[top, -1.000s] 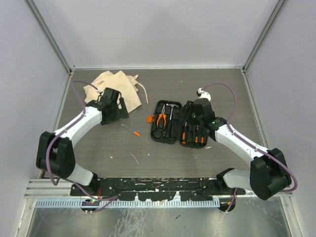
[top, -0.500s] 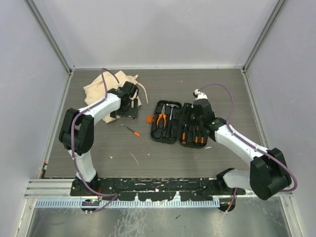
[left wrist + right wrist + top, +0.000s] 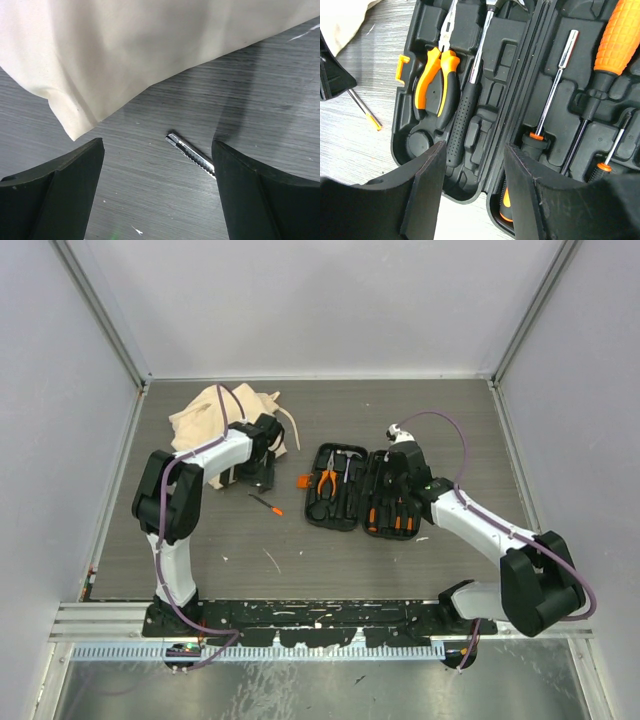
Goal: Sort the tools into containers
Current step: Pick up the utility knife at the center of the board.
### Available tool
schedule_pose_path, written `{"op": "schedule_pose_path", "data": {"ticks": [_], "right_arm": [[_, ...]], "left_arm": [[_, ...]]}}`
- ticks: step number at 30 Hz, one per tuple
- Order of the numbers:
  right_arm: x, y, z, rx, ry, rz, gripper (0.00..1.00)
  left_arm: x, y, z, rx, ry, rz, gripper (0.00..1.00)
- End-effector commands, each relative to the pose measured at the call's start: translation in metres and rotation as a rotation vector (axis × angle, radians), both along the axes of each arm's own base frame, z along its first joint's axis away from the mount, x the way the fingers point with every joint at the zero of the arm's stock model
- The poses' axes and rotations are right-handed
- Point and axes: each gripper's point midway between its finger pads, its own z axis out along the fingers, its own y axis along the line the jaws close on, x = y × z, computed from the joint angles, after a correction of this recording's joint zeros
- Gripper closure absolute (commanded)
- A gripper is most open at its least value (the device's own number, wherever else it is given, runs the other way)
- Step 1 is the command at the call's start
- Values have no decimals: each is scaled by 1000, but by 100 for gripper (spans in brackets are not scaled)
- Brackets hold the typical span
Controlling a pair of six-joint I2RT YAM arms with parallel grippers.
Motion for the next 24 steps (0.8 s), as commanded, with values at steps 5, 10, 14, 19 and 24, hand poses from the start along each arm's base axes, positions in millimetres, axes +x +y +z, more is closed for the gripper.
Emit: {"op": "schedule_pose_path", "data": {"ticks": [5, 10, 14, 19, 24], "right_arm": [[9, 9, 11, 36, -41, 22, 45], [12, 17, 15, 70, -41, 34, 45], [15, 21, 18, 83, -43, 46, 46], [15, 22, 19, 87, -46, 50, 45], [13, 22, 15, 92, -40, 51, 46]], "left_arm": [[-13, 17, -3, 71, 17, 42, 12], [-25, 24, -8, 91, 46, 49, 12], [-39, 27, -11, 87, 82, 61, 12], [-62, 26, -11, 49, 111, 90, 14], [-85, 5, -7, 17, 124, 48, 16]]}}
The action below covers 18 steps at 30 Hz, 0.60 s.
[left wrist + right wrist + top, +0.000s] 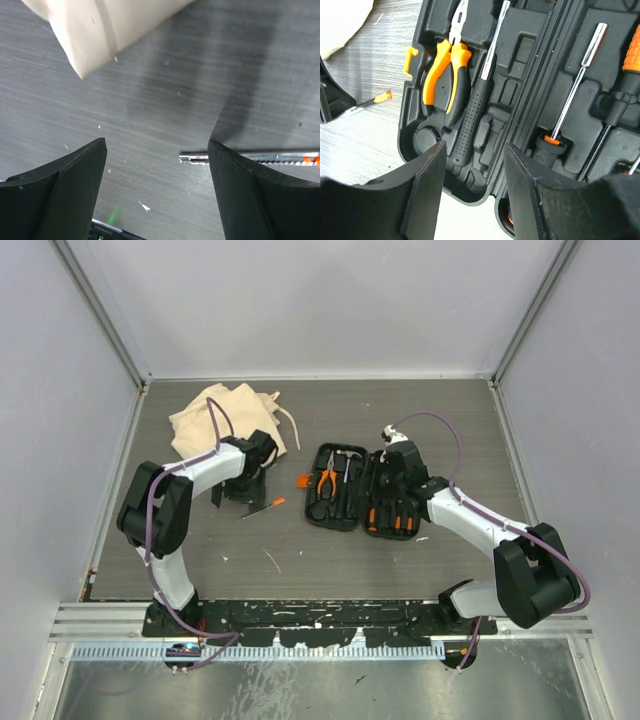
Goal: Sort the tools into containers
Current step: Pick up the utility knife at the center of the board.
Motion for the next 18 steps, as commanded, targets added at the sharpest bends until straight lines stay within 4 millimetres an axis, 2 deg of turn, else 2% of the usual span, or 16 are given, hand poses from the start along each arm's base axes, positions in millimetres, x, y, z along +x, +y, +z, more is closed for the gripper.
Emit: {"op": "schedule_pose_path", "data": {"ticks": [1, 5, 7, 12, 18], "right_arm": [[14, 9, 25, 59, -75, 1, 46], [12, 8, 24, 56, -75, -3, 45], [12, 7, 24, 55, -74, -6, 45], [11, 4, 27, 46, -79, -13, 45], [10, 3, 26, 45, -76, -20, 45]], "left_arm": [[-40, -18, -1, -4, 82, -34, 16], [-56, -40, -2, -13, 84, -85, 16], [-59, -43, -3, -8, 82, -92, 16], [-45, -40, 17, 21, 9, -85, 16], [-30, -53, 44, -54, -90, -41, 16]]}}
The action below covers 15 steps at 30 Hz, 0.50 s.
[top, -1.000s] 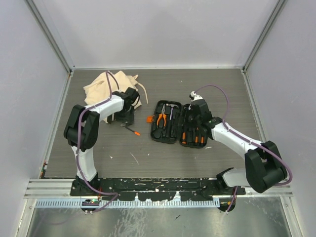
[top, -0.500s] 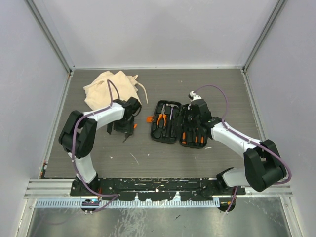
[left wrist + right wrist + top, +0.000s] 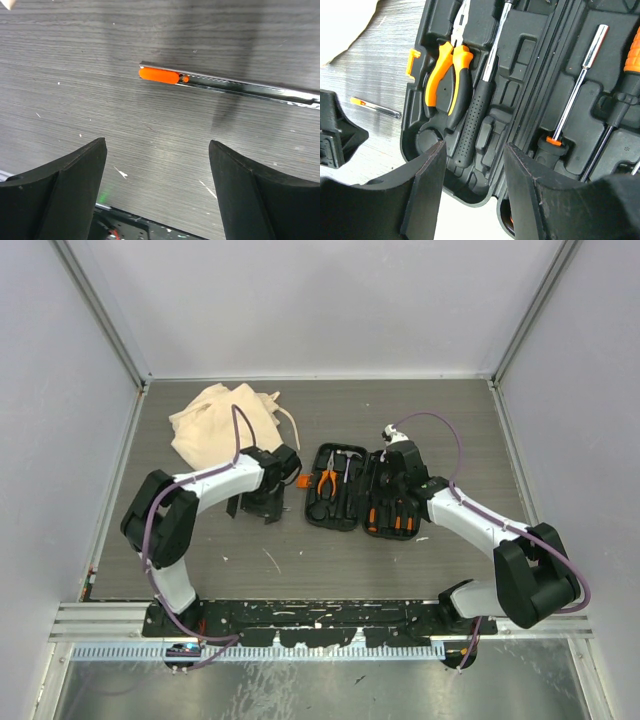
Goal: Sort the tools into containers
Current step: Pick up the utility knife at the center of the board.
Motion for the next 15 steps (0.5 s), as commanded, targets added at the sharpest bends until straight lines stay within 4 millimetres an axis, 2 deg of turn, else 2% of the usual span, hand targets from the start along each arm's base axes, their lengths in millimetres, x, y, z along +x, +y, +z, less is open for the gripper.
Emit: {"op": "schedule_pose_path", "data": {"ticks": [1, 8, 13, 15], "right_arm": [[9, 2, 22, 32, -70, -17, 46], [6, 4, 15, 47, -41, -12, 46], [3, 4, 12, 47, -32, -3, 46], [1, 4, 12, 45, -31, 1, 46]], "left_arm": [[19, -10, 40, -90, -153, 96, 16], [27, -13, 47, -223, -345, 474, 13], [41, -18, 59, -257, -420, 642, 3], [42, -13, 57, -220, -435, 701, 0]]}}
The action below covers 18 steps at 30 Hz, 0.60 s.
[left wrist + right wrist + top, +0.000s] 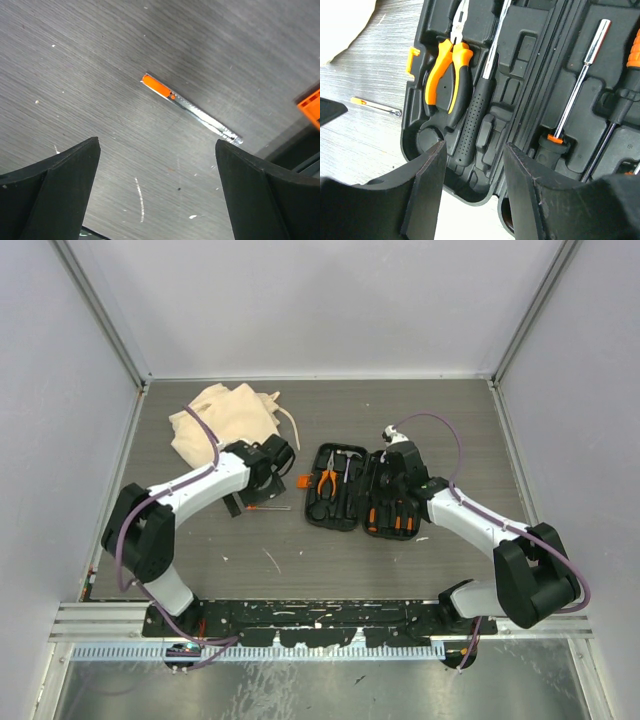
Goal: Sort the tools into containers
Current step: Pick up the utility knife at the center of the board.
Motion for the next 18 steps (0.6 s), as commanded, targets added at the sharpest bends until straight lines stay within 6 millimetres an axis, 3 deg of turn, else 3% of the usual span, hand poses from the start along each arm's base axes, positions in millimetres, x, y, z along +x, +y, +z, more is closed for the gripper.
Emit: {"op": "schedule_pose_path", "data": {"ticks": [1, 9, 18], "right_arm": [[3, 3, 14, 34, -43, 5, 46], [0, 2, 13, 38, -40, 3, 46], [-3, 2, 10, 33, -32, 10, 46]], "left_arm": [[21, 4, 17, -5, -114, 235, 1], [34, -2, -12, -60, -149, 337, 2], [41, 9, -36, -20, -137, 363, 4]]}}
